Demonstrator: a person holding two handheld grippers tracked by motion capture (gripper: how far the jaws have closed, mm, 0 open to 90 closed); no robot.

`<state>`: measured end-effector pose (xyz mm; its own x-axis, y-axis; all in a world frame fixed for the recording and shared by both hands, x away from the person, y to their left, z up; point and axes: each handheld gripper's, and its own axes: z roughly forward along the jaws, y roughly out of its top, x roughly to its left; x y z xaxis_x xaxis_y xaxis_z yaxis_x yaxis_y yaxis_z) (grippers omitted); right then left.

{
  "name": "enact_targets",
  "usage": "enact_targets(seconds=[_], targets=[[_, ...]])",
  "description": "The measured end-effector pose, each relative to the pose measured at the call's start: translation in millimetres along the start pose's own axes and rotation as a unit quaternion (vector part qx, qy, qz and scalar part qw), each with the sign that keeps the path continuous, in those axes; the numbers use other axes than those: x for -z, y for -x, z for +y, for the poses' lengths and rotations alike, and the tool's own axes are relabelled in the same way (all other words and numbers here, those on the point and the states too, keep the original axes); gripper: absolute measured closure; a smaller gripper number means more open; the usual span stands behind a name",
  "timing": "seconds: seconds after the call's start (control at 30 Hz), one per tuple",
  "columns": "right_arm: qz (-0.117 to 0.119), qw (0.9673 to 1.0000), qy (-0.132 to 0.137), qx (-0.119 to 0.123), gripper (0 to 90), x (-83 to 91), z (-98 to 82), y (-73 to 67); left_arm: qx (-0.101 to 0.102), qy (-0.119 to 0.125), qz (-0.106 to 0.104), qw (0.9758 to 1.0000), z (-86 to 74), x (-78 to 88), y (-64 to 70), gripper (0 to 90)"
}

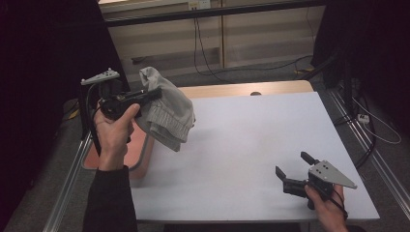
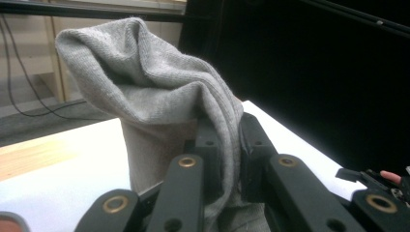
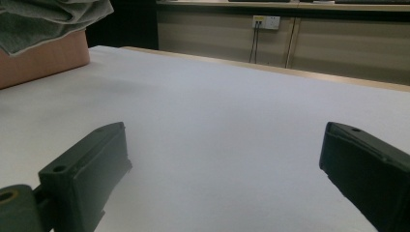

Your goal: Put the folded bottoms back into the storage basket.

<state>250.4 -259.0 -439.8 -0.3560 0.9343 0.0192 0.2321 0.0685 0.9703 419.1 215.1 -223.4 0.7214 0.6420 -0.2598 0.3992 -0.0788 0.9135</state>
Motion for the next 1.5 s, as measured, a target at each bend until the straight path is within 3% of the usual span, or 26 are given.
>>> enact_targets(seconds=[0.5, 0.7, 1.13, 1.5], targets=[[0.000, 1.0000, 0.000, -0.001, 3.1, -0.2, 0.0, 0.0, -0.001, 0.015, 0.019, 0.9997, 14.4, 17.6, -7.0, 81.7], [0.001, 1.0000, 0.001, -0.002, 3.1, 0.0, 0.1, 0.1, 0.007, 0.022, 0.025, 0.9994, 16.4, 24.3, -17.8, 81.7], [0.000, 1.0000, 0.000, -0.002, 3.1, -0.3, 0.0, 0.1, -0.001, 0.033, 0.039, 0.9987, 27.1, 48.3, -17.8, 81.7], [0.000, 1.0000, 0.000, -0.001, 3.1, -0.5, 0.0, 0.2, -0.003, 0.037, 0.047, 0.9982, 27.3, 58.0, -21.2, 81.7]])
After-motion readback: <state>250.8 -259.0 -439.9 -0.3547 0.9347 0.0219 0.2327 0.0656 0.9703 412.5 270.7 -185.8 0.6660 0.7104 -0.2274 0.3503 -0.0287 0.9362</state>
